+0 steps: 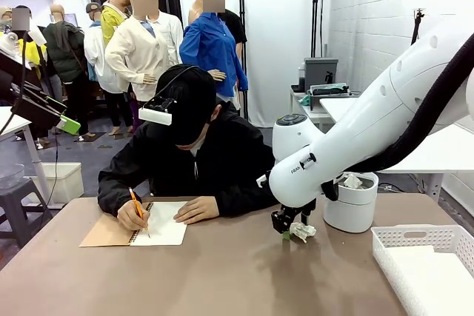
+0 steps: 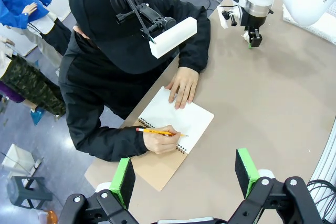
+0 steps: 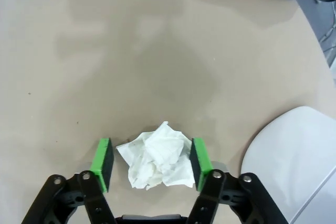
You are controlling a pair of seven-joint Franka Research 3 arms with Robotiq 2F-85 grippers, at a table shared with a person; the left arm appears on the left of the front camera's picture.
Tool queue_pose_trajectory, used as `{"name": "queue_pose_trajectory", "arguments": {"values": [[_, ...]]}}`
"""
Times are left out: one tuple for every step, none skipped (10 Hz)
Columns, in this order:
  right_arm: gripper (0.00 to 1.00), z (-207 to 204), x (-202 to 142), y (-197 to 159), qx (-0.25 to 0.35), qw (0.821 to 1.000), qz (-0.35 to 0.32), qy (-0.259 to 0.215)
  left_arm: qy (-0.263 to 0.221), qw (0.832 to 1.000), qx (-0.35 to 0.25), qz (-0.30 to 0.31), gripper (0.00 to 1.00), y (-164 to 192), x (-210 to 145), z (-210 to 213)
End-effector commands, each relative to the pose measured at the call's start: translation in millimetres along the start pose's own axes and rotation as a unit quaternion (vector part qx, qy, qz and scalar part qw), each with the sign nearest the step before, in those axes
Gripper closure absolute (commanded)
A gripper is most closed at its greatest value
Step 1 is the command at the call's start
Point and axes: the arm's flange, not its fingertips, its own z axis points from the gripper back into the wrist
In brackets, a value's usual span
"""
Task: Sort the paper based on its condition.
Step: If a person hands you a paper, place it in the Organizing basket , and if it's crumpled, put it in the Trash can.
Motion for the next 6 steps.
{"name": "queue_pose_trajectory", "arguments": {"values": [[0.71,-5,5,3,-0.013,1.0,-0.001,-0.004,0.001,1.0,0.004,0.003,0.0,0,0,0],[0.91,-4,4,3,-0.011,1.0,-0.001,-0.003,0.001,1.0,0.004,0.003,0.0,0,0,0],[1.0,1,2,2,-0.006,1.0,-0.001,0.002,0.001,1.0,0.004,0.003,0.0,0,0,0],[1.0,10,0,2,0.004,1.0,-0.013,0.016,0.001,1.0,0.004,0.003,0.0,0,0,0],[1.0,23,-3,-1,-0.003,1.0,-0.015,0.014,0.001,1.0,0.004,0.003,0.0,0,0,0],[1.0,40,-7,-6,-0.002,1.0,-0.015,0.013,0.001,1.0,0.004,0.003,0.0,0,0,0]]}}
